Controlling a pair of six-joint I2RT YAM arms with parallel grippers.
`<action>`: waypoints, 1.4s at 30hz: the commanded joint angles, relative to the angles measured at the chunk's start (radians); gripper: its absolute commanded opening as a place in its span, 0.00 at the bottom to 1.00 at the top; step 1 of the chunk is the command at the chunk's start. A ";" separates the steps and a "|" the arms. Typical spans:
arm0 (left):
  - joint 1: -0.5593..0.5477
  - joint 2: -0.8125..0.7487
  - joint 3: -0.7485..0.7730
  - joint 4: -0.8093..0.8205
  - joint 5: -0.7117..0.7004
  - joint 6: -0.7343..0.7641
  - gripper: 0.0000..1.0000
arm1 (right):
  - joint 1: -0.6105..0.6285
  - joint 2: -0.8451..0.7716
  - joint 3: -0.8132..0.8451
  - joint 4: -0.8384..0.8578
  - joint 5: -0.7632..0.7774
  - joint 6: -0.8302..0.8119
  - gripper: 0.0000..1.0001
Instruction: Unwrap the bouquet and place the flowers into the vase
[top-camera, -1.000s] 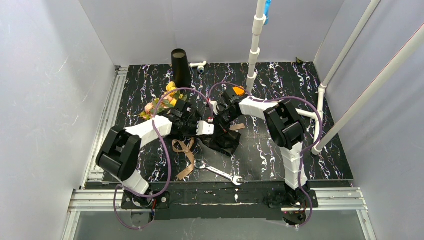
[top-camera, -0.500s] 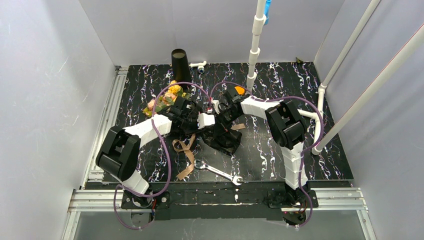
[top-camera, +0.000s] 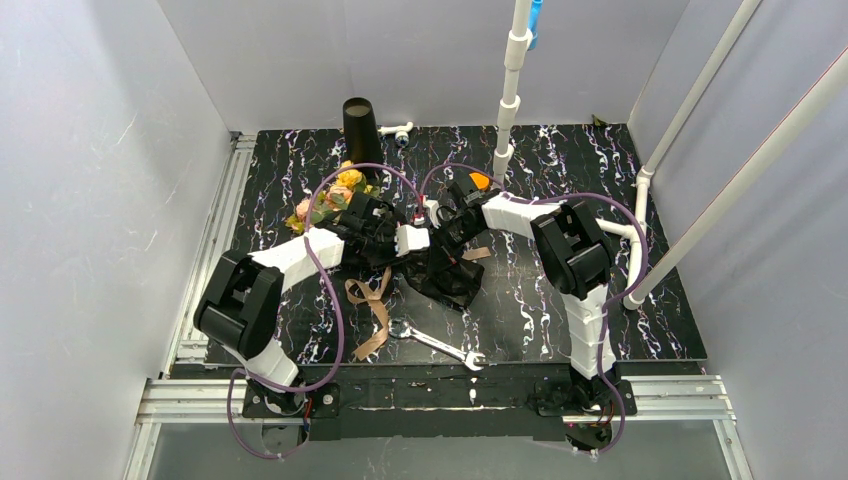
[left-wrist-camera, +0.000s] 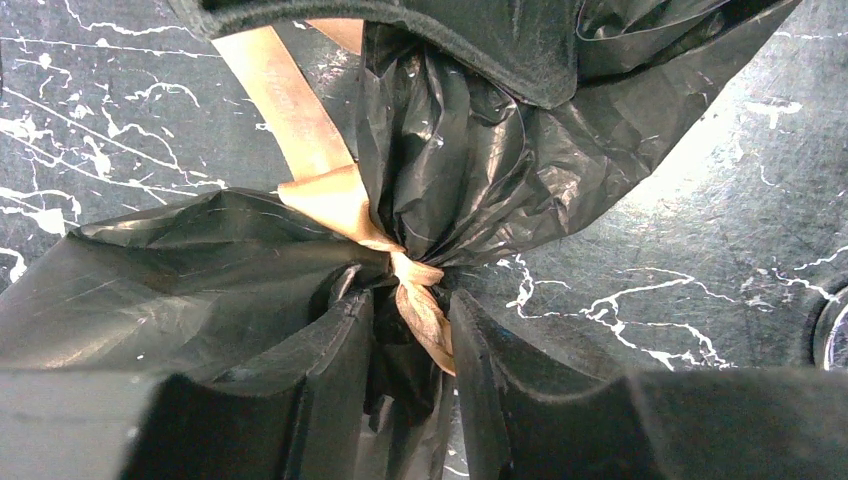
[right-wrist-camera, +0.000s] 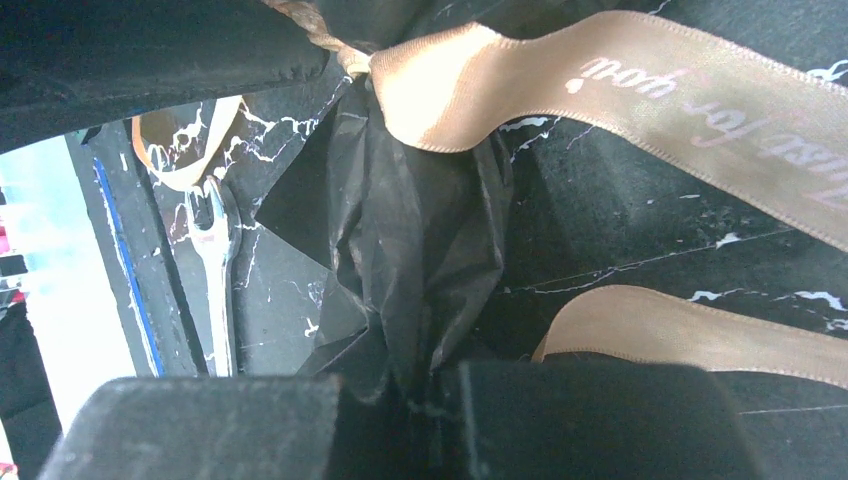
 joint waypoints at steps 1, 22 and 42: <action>0.000 0.002 0.016 0.051 0.000 0.029 0.33 | 0.000 0.041 -0.064 -0.101 0.174 -0.042 0.01; -0.004 -0.049 0.048 -0.063 0.168 0.169 0.33 | -0.001 0.044 -0.050 -0.122 0.164 -0.053 0.01; 0.037 0.075 0.044 -0.125 -0.015 0.157 0.26 | -0.015 0.043 -0.050 -0.113 0.172 -0.049 0.01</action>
